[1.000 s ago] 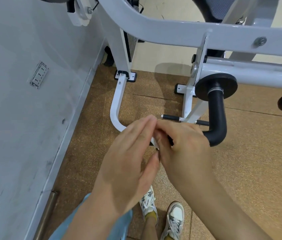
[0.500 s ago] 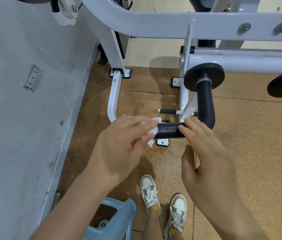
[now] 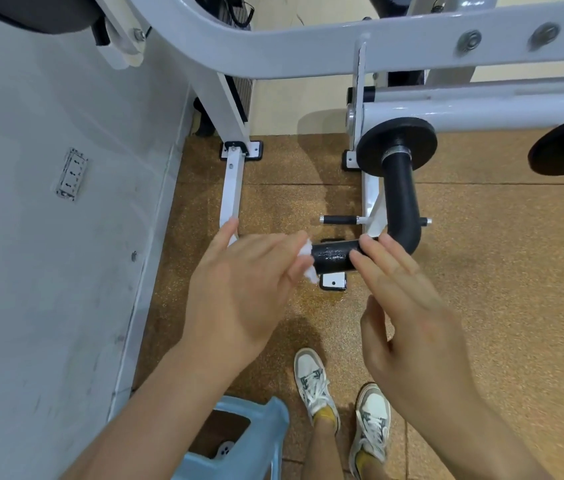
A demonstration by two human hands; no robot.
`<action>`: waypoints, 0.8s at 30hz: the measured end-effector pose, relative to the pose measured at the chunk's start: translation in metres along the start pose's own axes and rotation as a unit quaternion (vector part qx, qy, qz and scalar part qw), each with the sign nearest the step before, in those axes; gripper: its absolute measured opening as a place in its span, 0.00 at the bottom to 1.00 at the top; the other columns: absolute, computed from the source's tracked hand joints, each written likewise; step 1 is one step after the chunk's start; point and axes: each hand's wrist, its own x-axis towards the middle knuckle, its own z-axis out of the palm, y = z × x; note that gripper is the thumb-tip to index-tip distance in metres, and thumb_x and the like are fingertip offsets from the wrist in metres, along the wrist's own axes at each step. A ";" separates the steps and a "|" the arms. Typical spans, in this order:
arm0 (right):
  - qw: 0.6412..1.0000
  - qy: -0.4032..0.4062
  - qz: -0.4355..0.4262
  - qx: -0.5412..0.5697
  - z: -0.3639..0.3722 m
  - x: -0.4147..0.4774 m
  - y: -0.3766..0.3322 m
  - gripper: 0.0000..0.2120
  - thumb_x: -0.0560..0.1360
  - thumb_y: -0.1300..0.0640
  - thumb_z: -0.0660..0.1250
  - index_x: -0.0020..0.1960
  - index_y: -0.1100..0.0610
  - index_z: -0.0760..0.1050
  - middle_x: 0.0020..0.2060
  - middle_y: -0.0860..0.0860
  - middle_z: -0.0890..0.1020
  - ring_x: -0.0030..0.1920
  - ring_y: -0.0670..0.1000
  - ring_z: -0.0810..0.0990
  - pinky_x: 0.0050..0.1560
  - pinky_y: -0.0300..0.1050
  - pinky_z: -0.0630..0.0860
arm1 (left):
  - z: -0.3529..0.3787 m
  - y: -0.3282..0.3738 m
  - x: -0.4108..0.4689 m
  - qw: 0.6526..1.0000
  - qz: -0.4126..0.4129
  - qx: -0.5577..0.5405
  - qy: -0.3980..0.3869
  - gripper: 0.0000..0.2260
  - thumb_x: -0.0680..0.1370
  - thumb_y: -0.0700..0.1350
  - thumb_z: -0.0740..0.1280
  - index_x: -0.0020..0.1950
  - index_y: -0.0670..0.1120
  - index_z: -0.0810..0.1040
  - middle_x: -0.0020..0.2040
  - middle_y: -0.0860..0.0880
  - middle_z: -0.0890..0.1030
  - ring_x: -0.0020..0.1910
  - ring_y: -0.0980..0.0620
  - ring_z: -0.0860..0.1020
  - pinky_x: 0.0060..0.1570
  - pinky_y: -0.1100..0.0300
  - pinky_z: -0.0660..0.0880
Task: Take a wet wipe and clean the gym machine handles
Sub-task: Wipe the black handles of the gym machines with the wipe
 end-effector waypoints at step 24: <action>0.986 0.105 0.063 0.117 -0.020 0.005 0.021 0.20 0.71 0.68 0.61 0.59 0.54 0.78 0.57 0.44 0.79 0.61 0.41 0.75 0.63 0.44 0.72 | 0.017 0.039 0.020 0.997 0.040 0.058 0.033 0.13 0.81 0.49 0.61 0.60 0.46 0.80 0.53 0.50 0.85 0.55 0.50 0.82 0.67 0.47 0.67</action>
